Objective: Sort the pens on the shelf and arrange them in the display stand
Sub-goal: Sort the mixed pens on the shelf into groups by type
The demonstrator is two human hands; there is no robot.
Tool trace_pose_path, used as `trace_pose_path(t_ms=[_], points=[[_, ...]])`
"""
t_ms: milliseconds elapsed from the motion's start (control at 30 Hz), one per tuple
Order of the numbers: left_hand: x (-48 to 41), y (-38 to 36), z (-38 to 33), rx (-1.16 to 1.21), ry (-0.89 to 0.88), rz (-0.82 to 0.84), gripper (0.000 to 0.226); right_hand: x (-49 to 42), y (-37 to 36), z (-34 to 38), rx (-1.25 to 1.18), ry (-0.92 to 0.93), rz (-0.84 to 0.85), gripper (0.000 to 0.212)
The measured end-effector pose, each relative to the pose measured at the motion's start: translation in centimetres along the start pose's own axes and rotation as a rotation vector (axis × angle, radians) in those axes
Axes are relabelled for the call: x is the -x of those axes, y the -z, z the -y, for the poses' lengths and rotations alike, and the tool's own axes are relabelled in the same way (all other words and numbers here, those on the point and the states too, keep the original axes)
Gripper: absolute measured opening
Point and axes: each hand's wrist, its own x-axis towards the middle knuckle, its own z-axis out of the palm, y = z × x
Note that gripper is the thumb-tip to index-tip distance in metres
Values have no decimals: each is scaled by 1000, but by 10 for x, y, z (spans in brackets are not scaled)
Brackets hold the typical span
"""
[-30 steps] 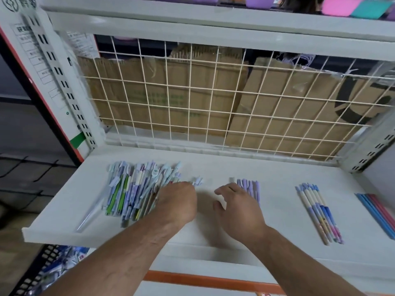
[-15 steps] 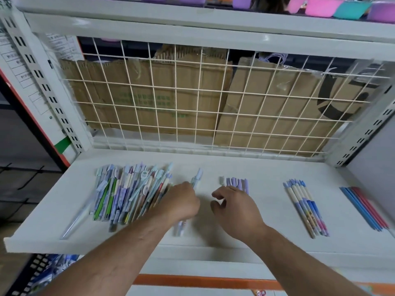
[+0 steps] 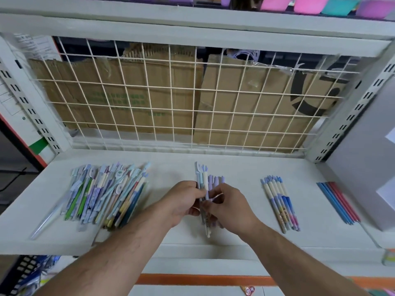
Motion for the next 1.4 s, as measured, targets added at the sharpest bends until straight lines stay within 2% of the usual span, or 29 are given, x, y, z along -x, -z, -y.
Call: trace_pose_path(t_ms=[333, 500, 633, 767, 1233, 1400], points=[[-16, -55, -3, 1, -14, -75, 12, 8, 48, -29, -45, -35, -40, 13], [-26, -85, -6, -12, 8, -91, 9, 7, 78, -54, 276, -61, -232, 17], [-27, -102, -8, -55, 2, -82, 10, 8, 101, -64, 531, -45, -252, 28], [-33, -113, -6, -39, -10, -70, 7, 5, 119, -71, 711, -55, -264, 21], [-40, -122, -6, -29, 3, -83, 9, -2, 127, -84, 869, -15, -189, 16], [-39, -120, -7, -25, 9, -82, 9, -9, 126, -80, 892, 0, -214, 18]])
